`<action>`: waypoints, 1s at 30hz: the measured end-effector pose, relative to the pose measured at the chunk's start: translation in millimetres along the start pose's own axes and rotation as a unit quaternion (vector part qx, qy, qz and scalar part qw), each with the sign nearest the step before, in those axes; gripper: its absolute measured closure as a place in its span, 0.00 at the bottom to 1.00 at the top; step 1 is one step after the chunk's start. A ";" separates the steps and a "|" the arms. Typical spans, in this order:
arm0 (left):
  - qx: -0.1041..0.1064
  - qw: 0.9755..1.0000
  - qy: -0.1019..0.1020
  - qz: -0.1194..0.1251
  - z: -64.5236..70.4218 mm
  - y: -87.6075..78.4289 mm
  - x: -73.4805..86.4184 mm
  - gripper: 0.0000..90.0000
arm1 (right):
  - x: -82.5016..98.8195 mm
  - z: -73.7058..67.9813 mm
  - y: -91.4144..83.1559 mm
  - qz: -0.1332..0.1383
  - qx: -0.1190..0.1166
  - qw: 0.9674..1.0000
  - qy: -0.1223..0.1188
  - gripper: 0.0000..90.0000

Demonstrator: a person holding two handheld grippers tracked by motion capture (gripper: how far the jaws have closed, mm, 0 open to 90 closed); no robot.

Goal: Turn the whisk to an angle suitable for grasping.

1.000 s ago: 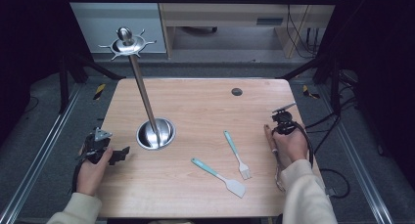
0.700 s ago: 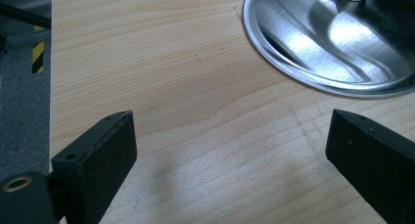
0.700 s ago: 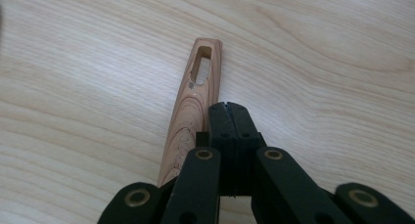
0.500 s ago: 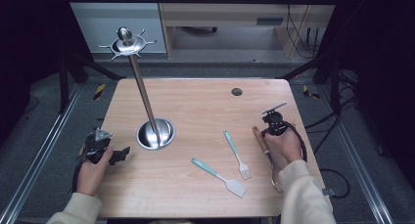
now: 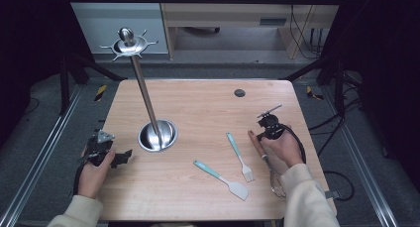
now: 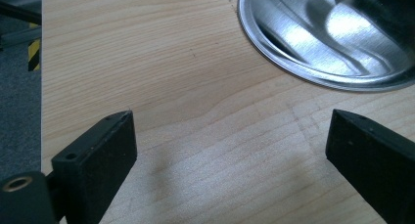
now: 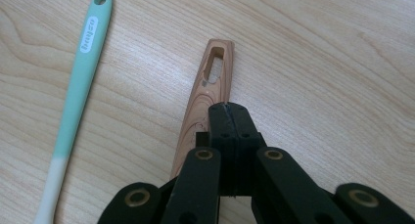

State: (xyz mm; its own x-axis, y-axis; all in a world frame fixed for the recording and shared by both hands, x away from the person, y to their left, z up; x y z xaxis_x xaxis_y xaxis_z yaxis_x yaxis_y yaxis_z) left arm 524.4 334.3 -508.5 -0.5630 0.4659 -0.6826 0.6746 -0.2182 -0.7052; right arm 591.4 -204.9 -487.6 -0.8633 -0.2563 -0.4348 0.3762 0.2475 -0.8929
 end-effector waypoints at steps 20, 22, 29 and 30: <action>0.001 1.000 0.001 -0.002 -0.2 -0.5 0.0 0.05 | 4.3 -24.5 -21.7 0.004 0.039 0.999 0.012 0.69; 0.001 1.000 0.000 -0.002 -0.3 -0.3 0.0 0.05 | 6.0 -24.7 -21.1 -0.003 0.038 0.999 0.018 0.64; 0.001 1.000 0.001 -0.003 -0.1 0.2 0.0 0.05 | 14.7 -22.6 -13.5 -0.026 0.031 0.999 0.028 0.60; 0.000 1.000 0.001 -0.003 0.0 0.2 0.0 0.05 | 15.8 -22.4 -12.7 -0.028 0.030 0.999 0.027 0.60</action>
State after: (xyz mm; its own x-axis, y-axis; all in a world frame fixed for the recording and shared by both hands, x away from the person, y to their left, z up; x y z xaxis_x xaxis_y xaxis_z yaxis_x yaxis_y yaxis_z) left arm 524.6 334.2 -508.6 -0.5658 0.4695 -0.6778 0.6707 -0.2161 -0.7095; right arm 565.4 -191.2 -480.5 -0.8999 -0.2165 -0.3784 0.3450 0.1769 -0.9218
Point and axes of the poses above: each handheld gripper's, and its own axes: y roughly forward along the jaws, x roughly out of its underside, z roughly to its right, the point moved 3 cm from there along y, roughly forward along the jaws, and after that the axes turned 10 degrees about y, right-handed, at the moved point
